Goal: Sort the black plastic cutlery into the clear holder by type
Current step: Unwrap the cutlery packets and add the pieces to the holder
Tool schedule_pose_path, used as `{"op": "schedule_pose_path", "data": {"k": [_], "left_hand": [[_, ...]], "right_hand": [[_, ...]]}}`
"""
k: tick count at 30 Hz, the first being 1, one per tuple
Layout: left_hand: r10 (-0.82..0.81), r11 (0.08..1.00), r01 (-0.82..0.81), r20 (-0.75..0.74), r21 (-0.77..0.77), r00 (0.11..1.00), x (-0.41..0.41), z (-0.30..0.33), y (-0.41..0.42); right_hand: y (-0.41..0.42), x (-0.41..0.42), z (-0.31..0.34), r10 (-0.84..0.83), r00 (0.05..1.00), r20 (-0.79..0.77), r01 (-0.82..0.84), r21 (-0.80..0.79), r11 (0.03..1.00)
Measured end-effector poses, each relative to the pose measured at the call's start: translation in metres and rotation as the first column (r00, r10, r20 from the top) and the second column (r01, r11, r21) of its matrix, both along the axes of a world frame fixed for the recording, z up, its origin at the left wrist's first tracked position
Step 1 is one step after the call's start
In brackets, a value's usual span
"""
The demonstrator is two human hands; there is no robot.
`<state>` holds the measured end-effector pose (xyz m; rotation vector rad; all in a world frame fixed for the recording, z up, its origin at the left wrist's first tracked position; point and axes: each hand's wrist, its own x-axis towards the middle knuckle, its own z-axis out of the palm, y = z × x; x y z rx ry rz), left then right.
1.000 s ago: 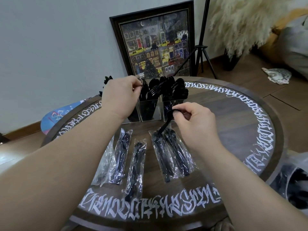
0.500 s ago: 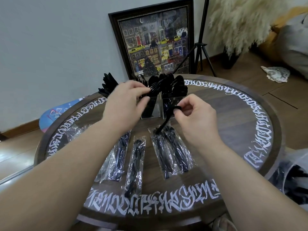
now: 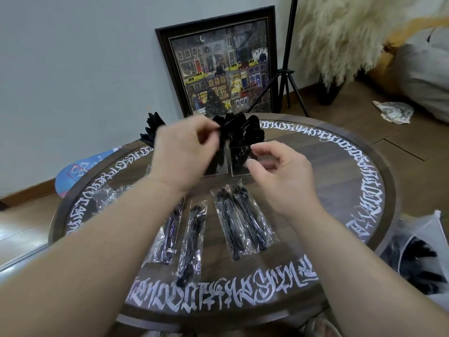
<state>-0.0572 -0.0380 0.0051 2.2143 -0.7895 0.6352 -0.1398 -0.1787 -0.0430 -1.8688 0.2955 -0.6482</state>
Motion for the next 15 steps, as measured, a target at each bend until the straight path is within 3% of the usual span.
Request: {"op": "schedule_pose_path", "data": {"k": [4, 11, 15], "left_hand": [[0.042, 0.983, -0.041, 0.005, -0.178, 0.999, 0.027, 0.036, -0.002], [0.039, 0.996, -0.047, -0.102, -0.079, 0.994, 0.045, 0.014, -0.026], [0.006, 0.97, -0.035, -0.12, -0.24, 0.993, 0.045, 0.017, -0.032]], "right_hand": [[-0.005, 0.0, 0.0, -0.054, 0.996, -0.067, 0.051, -0.047, 0.998], [-0.008, -0.003, -0.001, -0.032, 0.985, -0.17, 0.011, -0.125, 0.992], [-0.013, -0.003, -0.001, -0.041, 0.977, -0.209, 0.011, -0.143, 0.99]]}}
